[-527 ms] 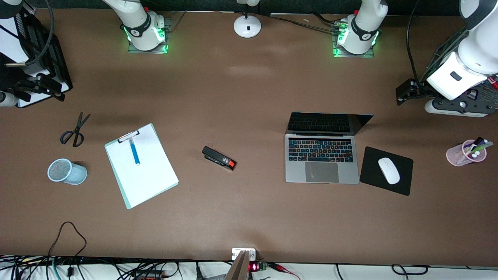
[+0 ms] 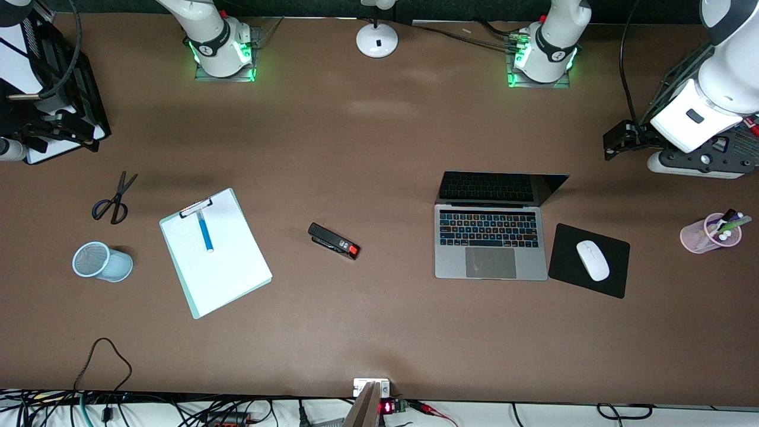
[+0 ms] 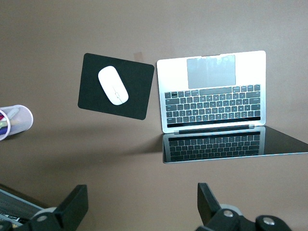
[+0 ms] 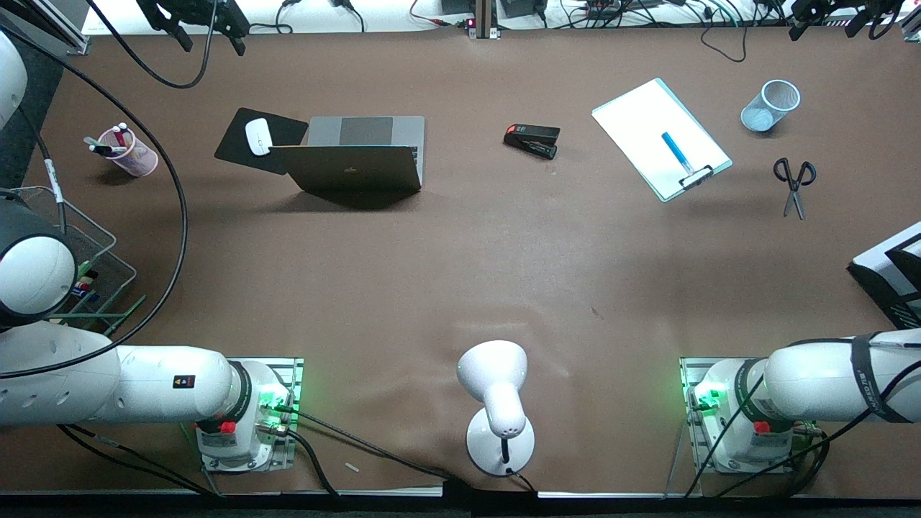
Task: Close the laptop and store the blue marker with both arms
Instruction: 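Move the right gripper to the blue marker while the left gripper approaches the laptop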
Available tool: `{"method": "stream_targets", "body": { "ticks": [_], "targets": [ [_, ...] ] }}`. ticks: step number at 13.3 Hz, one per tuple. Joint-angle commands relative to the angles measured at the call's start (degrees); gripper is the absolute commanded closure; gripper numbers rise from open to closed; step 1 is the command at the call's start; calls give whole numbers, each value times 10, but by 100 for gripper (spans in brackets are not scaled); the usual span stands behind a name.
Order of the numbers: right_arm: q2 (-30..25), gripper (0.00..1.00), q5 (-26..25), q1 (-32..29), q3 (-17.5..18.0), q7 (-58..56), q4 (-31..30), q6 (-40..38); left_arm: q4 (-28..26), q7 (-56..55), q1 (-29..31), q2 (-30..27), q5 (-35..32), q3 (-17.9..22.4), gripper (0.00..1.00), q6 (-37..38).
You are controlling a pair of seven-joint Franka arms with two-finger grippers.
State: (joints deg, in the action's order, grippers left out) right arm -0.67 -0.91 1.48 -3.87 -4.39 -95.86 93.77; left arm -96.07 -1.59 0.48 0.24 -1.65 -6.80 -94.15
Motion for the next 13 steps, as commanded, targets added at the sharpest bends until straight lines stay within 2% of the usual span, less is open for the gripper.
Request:
{"method": "stream_targets", "body": {
  "ticks": [1, 9, 10, 11, 13],
  "targets": [
    [15, 0, 1, -2, 3, -2, 9, -10, 18, -1, 5, 6, 6, -1, 0, 14],
    [136, 0, 3, 4, 3, 0, 11, 83, 16, 37, 5, 28, -3, -8, 1, 35],
    [152, 0, 0, 12, 3, -1, 11, 104, 16, 47, 5, 28, 1, -6, 44, 35],
    [165, 0, 0, 14, 3, -1, 11, 115, 17, 45, 3, 29, 1, -6, 72, 36],
    [194, 0, 0, 19, 3, -1, 11, 136, 17, 48, 0, 33, 1, -8, 86, 58]
  ]
}}
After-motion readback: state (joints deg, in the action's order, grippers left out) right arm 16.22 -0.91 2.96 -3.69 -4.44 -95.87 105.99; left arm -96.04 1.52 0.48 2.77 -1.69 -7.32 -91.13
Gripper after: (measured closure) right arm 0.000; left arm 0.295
